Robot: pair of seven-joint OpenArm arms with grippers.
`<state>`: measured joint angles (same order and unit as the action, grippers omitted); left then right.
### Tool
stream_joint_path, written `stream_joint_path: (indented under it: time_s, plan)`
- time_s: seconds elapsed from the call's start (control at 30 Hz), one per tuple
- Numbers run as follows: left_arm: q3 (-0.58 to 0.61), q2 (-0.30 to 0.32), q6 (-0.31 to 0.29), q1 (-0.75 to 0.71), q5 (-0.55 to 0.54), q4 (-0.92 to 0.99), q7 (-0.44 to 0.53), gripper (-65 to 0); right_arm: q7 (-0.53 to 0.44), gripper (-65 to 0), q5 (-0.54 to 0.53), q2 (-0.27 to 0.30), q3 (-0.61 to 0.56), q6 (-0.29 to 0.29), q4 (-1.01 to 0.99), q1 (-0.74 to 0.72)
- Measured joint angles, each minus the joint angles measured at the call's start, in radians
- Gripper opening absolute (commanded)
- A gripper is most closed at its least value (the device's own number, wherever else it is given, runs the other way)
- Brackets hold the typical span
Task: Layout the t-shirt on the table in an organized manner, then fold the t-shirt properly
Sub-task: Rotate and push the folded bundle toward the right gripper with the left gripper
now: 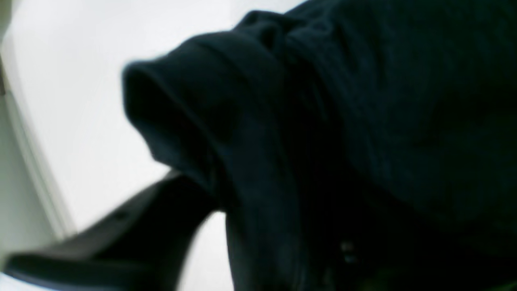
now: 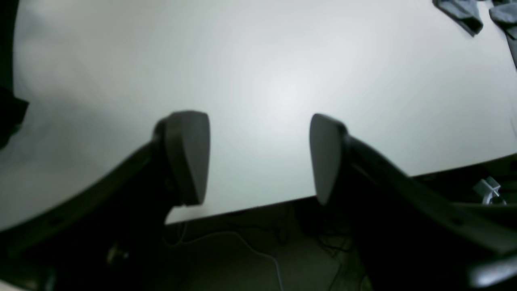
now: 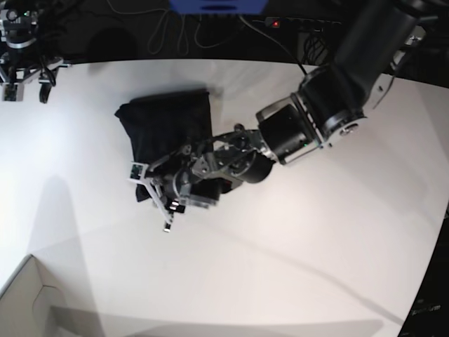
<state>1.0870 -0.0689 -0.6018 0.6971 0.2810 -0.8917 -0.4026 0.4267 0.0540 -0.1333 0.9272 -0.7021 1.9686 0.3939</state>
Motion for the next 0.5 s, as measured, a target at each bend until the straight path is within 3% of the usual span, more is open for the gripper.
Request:
stream_joint_path:
  time_s: [0.1,0.17,0.5]
  plan:
    - [-0.001,0.000,0.003,0.018,0.003,0.000,-0.001,-25.5,0.003,-25.8,0.000,0.000,0.000,0.000,0.000,0.000]
    - [-0.028,0.000,-0.003,0.021,0.002,0.000,-0.002,-22.4,0.003,-25.8,0.000,0.000,-0.001,0.000,0.000,0.000]
    - [-0.406,0.000,-0.002,0.002,0.006,-0.157,-0.011,-22.3,0.003,-25.8,0.002,0.005,-0.025,0.000,0.000,0.001]
